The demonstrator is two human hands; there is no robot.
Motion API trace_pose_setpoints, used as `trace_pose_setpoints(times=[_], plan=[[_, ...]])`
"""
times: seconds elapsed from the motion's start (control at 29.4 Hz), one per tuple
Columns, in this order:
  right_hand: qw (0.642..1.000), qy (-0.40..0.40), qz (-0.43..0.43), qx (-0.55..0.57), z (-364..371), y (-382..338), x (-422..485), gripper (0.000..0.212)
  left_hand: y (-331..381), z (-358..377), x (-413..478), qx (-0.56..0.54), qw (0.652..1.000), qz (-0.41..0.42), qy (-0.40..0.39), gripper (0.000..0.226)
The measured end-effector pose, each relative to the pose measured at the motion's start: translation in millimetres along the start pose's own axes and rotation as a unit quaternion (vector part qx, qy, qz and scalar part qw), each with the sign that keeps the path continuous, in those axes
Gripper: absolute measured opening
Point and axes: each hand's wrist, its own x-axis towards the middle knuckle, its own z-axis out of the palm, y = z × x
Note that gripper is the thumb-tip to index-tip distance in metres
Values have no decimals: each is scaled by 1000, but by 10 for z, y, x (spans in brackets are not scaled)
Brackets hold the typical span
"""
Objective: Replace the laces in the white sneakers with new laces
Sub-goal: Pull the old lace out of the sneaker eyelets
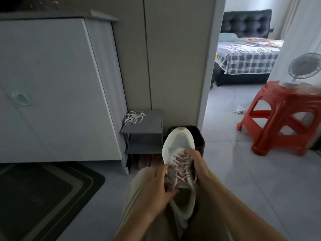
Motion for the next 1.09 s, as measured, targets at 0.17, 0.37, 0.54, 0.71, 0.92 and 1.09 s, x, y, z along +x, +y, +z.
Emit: trace_pose_setpoints(times=[0.17,0.37,0.54,0.71,0.92,1.09], plan=[[997,-53,7,-58,-35,-20,178,85,-109,120,17,-4,999,-1,36,58],[993,-63,-50,-89,-24,45,176,58,-194,160,119,-104,992,52,41,34],[964,34,-177,-195,-172,129,-47,40,-56,76,299,-43,990,132,9,21],[894,67,-343,-281,-256,135,-295,14,-58,27,390,-111,991,75,-6,13],[847,-40,-352,-396,-259,122,-399,7,-72,106,247,-359,931,-61,18,13],[785,-48,-354,-506,-193,76,-384,17,-134,10,330,-263,964,-3,-28,18]])
